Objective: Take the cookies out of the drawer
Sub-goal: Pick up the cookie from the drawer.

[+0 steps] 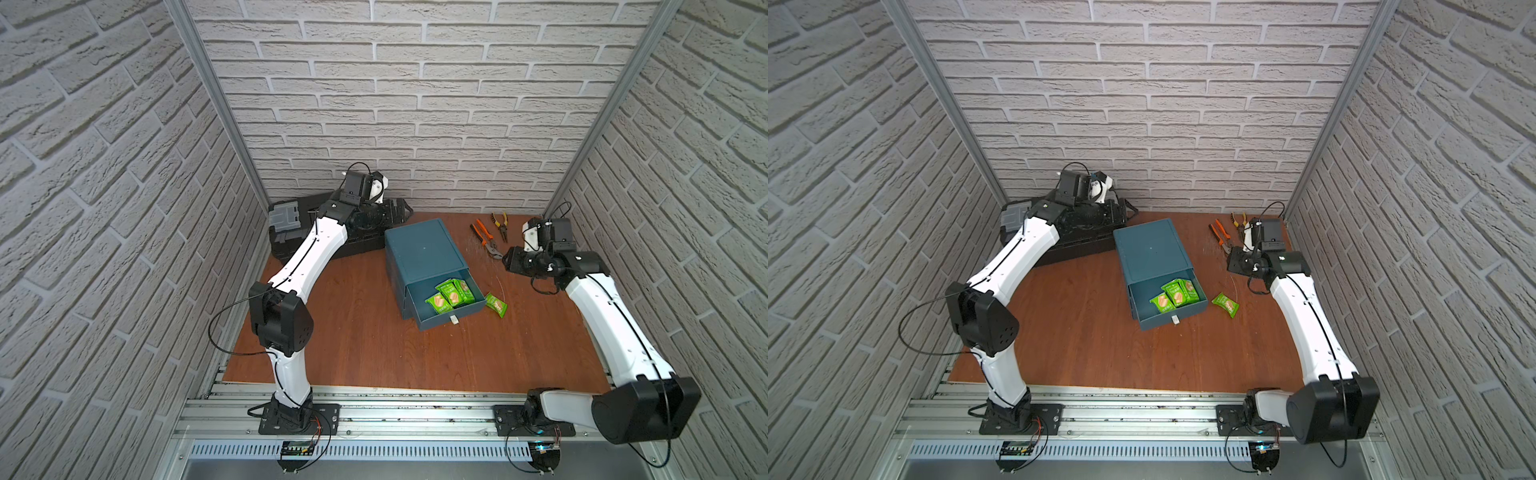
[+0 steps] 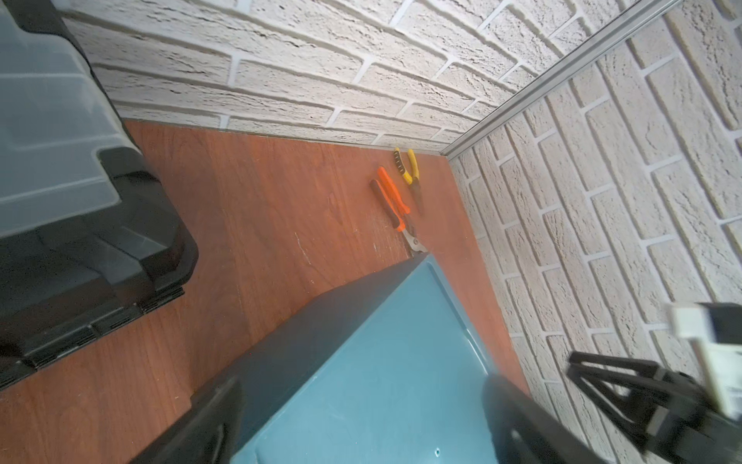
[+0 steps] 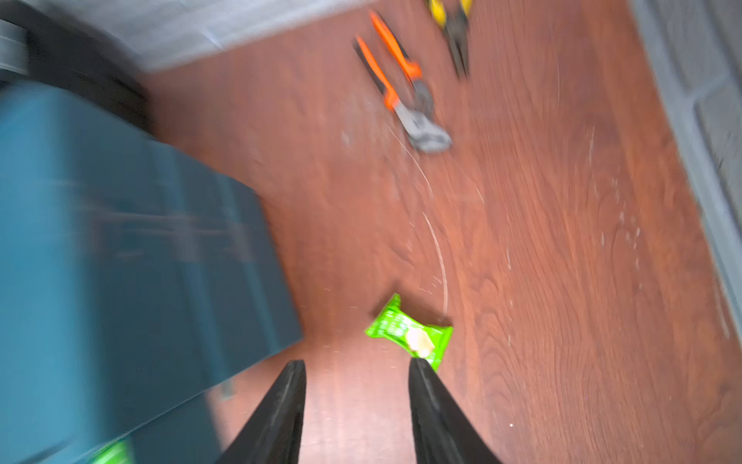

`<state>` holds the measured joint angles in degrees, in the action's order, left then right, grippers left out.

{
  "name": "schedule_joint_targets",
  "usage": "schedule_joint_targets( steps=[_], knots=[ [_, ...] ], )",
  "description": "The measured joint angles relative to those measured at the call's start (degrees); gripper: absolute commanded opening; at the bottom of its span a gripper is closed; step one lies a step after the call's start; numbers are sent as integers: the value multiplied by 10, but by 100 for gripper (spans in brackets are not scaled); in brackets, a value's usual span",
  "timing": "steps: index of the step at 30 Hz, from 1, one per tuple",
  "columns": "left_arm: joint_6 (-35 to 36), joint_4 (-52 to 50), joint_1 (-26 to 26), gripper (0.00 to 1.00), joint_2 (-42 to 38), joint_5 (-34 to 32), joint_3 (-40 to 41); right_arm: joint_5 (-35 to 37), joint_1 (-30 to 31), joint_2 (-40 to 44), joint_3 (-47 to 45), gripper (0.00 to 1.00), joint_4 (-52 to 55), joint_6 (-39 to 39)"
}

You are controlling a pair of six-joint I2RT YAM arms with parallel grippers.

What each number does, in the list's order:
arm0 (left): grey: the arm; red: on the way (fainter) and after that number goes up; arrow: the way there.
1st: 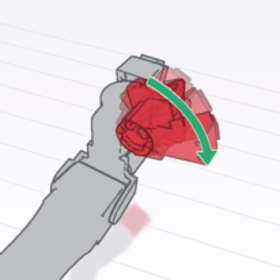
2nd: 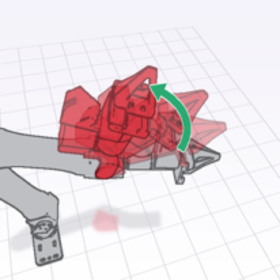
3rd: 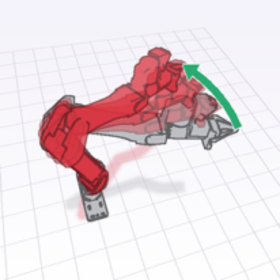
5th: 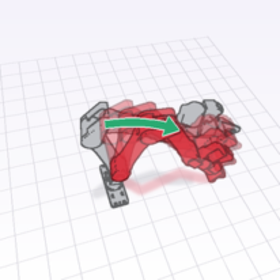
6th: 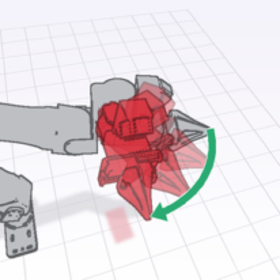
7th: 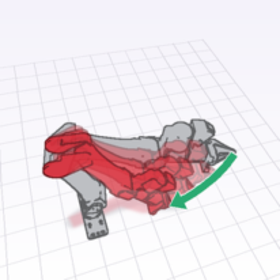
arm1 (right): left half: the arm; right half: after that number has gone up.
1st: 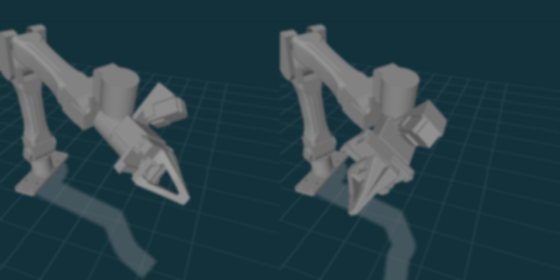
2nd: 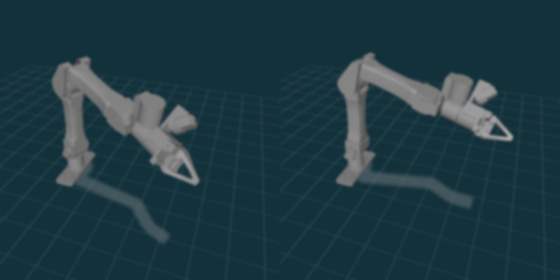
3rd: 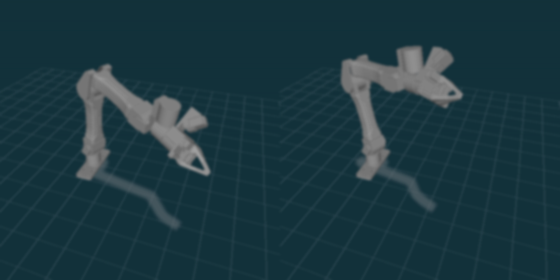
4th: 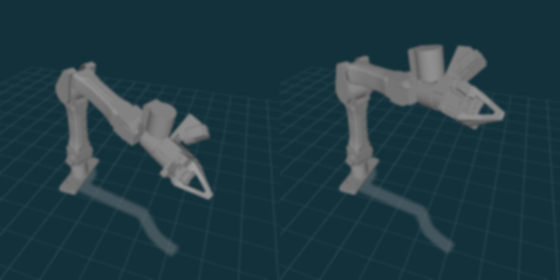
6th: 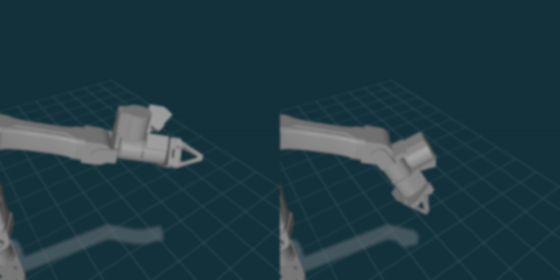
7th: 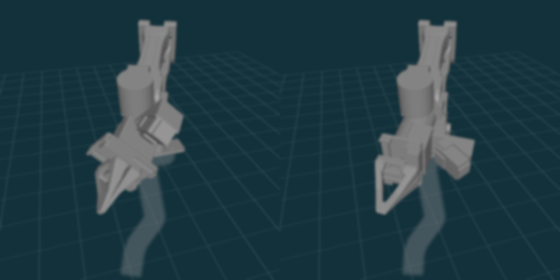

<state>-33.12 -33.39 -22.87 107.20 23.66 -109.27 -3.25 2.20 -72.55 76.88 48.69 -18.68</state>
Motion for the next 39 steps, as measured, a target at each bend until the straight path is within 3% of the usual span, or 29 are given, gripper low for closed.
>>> schedule_joint_targets(
  steps=[4, 10, 18, 27, 39],
  knots=[
    [-2, 4, 0, 98, 0, 3, 13, 22, 87, 18, 80, 47, 67, -12],
    [-13, 13, 0, 98, 0, 8, 34, 50, 217, -31, 180, 47, 135, -41],
    [-11, 14, -3, 98, 0, 10, 36, 69, 326, -89, 204, 46, 185, -65],
    [-10, 17, -5, 98, 0, 13, 39, 69, 381, -108, 164, 52, 205, -81],
    [-11, 19, -5, 99, 0, 17, 39, 58, 392, -178, 155, 61, 215, -69]
  ],
)
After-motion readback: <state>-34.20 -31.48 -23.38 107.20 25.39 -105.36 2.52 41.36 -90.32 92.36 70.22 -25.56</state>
